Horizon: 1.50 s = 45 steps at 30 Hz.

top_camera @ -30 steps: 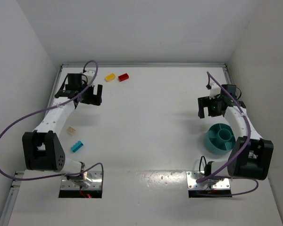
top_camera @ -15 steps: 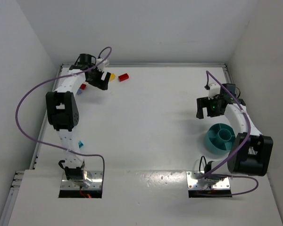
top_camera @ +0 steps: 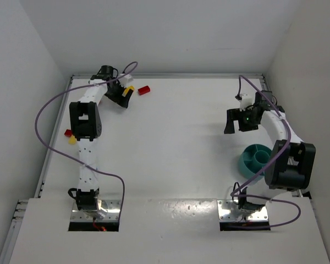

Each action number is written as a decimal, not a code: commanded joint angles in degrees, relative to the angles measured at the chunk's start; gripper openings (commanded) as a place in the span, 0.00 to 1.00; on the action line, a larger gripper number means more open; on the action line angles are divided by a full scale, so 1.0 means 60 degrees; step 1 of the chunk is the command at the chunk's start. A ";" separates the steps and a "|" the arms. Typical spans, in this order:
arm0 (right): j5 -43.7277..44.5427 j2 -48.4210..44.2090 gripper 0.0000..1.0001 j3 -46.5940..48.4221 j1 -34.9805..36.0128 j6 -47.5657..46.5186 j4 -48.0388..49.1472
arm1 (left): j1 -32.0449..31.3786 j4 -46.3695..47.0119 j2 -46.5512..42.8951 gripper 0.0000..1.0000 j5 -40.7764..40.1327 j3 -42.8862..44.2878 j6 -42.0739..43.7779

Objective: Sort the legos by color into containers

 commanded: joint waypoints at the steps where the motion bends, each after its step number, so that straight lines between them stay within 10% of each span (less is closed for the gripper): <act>1: -0.0398 0.0146 0.94 0.0579 0.0037 -0.0017 -0.0151 | 0.0075 -0.0107 0.0342 0.97 0.0481 0.0831 0.0044; 31: -0.0398 0.0849 0.92 0.1356 0.0037 -0.0017 -0.0532 | -0.0716 0.1548 0.1677 1.00 -0.0323 0.2372 -0.0251; 45: -0.0398 0.0849 0.90 0.1356 0.0037 0.0071 -0.0532 | -0.1037 0.1460 0.1677 0.77 -0.0646 0.2225 -0.0015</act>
